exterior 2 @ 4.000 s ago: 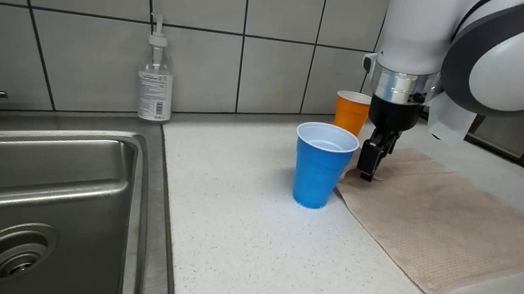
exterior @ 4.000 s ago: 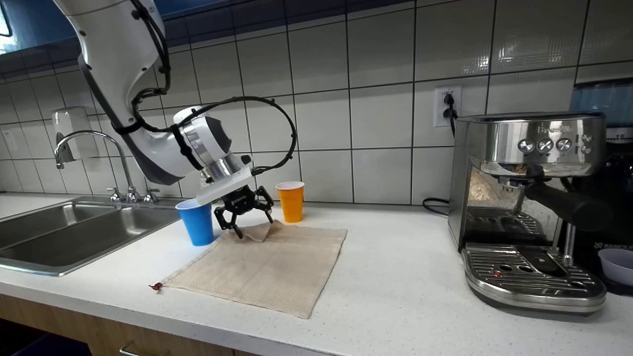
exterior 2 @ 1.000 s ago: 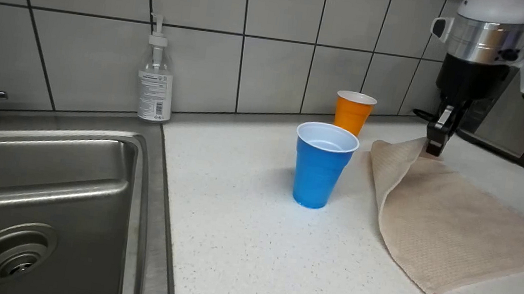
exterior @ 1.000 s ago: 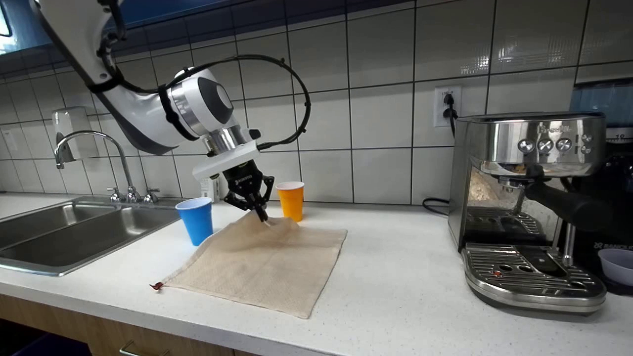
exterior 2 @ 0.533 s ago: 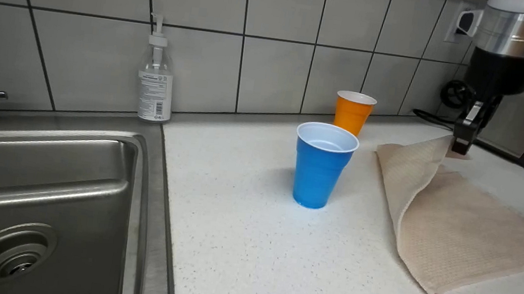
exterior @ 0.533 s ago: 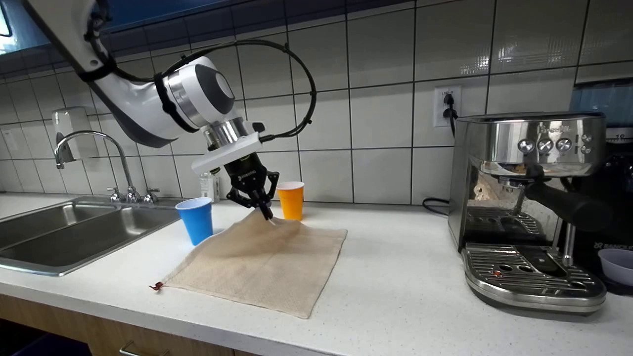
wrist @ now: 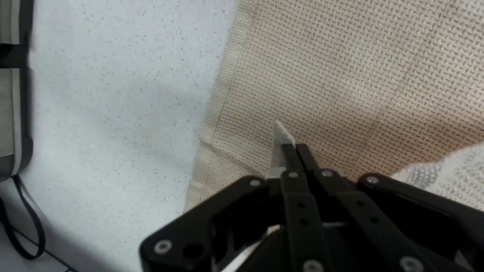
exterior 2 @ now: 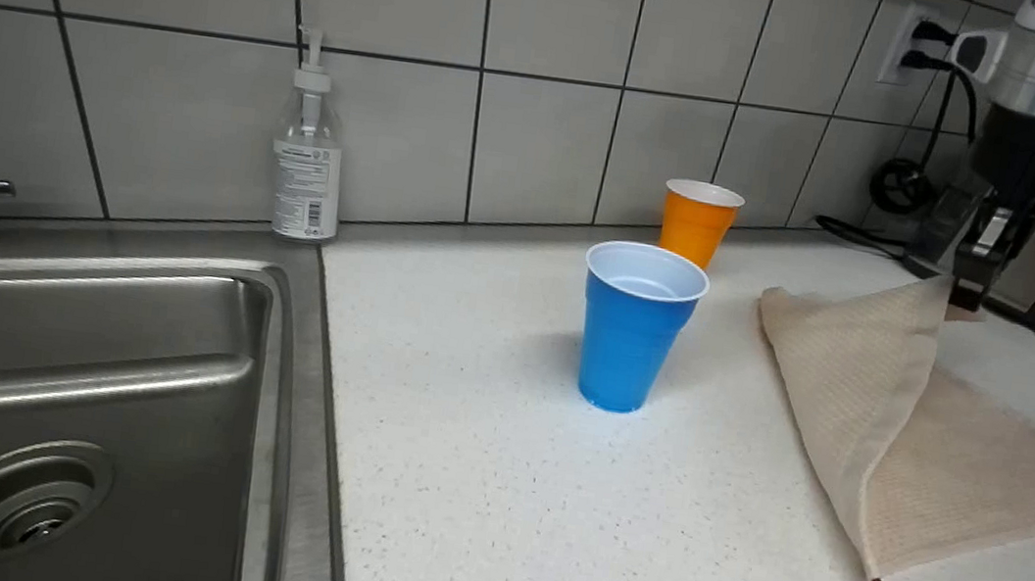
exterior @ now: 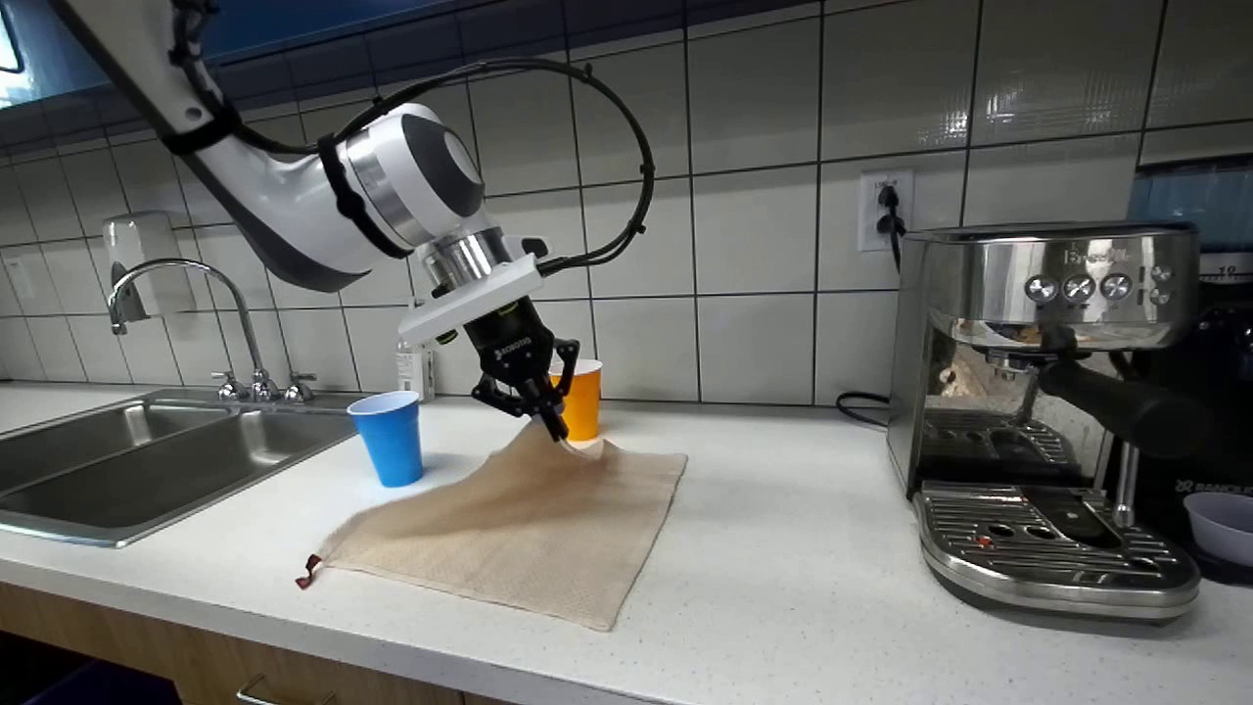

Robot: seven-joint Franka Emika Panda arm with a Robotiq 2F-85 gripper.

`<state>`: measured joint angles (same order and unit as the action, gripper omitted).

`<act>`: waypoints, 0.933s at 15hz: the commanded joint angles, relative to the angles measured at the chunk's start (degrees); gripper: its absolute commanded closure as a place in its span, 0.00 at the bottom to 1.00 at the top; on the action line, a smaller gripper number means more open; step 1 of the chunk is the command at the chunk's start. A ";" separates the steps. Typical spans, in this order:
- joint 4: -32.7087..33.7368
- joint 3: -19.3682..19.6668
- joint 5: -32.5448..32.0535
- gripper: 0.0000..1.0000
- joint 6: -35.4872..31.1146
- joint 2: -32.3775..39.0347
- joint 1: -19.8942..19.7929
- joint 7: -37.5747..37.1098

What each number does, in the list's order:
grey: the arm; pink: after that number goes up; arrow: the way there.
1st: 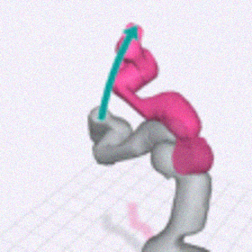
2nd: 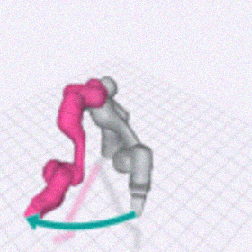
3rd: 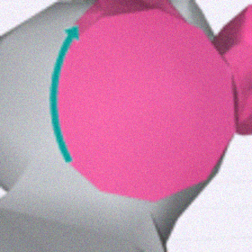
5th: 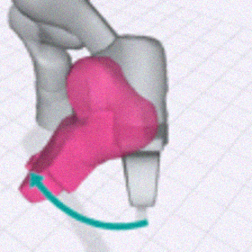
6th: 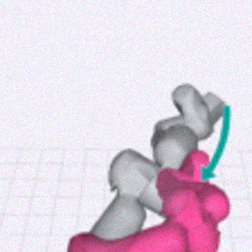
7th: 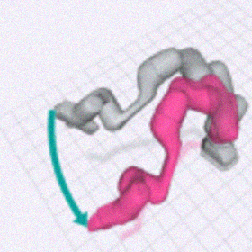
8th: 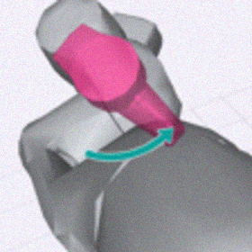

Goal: Fold the towel

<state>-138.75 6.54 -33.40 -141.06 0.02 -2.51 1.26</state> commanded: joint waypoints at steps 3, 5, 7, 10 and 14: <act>-2.73 0.46 -2.56 0.99 0.73 -4.40 -2.56 1.43; -3.58 0.70 -3.17 0.99 0.72 -5.63 -3.04 1.57; -4.59 0.79 -4.02 0.99 0.82 -6.94 -3.57 1.32; -6.23 0.89 -5.45 0.99 1.00 -8.75 -4.41 0.84; -8.68 0.90 -7.48 0.99 0.92 -10.71 -5.38 0.51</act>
<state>-144.55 7.79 -38.42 -141.04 -7.10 -6.61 1.49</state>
